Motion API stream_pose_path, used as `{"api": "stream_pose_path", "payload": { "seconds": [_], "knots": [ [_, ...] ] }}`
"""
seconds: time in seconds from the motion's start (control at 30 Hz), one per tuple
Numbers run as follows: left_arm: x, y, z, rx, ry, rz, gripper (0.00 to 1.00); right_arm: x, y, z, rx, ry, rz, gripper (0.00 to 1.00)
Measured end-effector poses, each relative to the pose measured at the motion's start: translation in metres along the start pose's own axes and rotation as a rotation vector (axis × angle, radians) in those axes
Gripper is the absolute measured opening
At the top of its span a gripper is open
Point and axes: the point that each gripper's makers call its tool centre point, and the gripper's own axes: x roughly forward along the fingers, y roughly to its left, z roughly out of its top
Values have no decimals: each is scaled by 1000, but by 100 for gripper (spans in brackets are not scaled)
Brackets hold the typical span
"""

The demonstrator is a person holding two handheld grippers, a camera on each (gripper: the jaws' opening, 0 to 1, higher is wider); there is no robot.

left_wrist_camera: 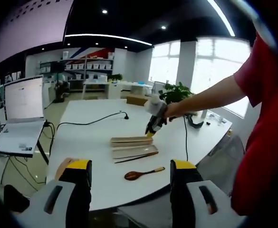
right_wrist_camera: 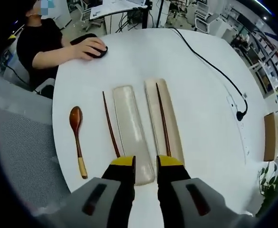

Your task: Arrange the utensils inside the cutlery case until each visible utensil rests in its matching compartment.

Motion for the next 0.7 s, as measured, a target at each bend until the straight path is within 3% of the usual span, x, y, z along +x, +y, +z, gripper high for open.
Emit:
{"api": "stream_pose_path", "payload": {
  "seconds": [0.33, 0.53, 0.7],
  "knots": [
    [0, 4, -2, -3, 5, 9, 67, -12, 13, 25, 25, -122, 5, 18],
    [-2, 3, 4, 8, 1, 9, 68, -20, 25, 28, 15, -162, -2, 20],
    [-7, 2, 6, -3, -14, -5, 69, -21, 27, 26, 64, -195, -4, 20]
  ]
}}
